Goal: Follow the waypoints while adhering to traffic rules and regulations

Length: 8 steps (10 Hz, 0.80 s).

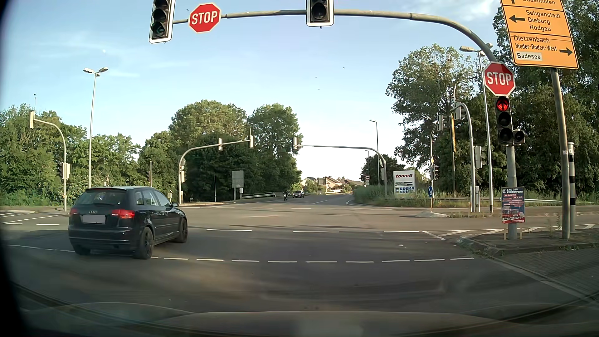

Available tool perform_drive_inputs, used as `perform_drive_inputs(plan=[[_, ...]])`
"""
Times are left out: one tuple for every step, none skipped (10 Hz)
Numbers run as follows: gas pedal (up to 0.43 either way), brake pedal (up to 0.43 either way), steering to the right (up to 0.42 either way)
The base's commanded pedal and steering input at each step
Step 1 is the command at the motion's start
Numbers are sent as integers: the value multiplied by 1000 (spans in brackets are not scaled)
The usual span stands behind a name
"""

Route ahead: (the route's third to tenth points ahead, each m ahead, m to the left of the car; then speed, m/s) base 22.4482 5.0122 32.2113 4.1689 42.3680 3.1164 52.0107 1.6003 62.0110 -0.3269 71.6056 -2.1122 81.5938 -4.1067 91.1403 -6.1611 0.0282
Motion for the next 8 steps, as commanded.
perform_drive_inputs(plan=[[0, 311, 6], [0, 311, 6], [0, 311, 6], [0, 311, 6], [0, 311, 6], [0, 311, 6], [0, 311, 6], [0, 311, 6]])
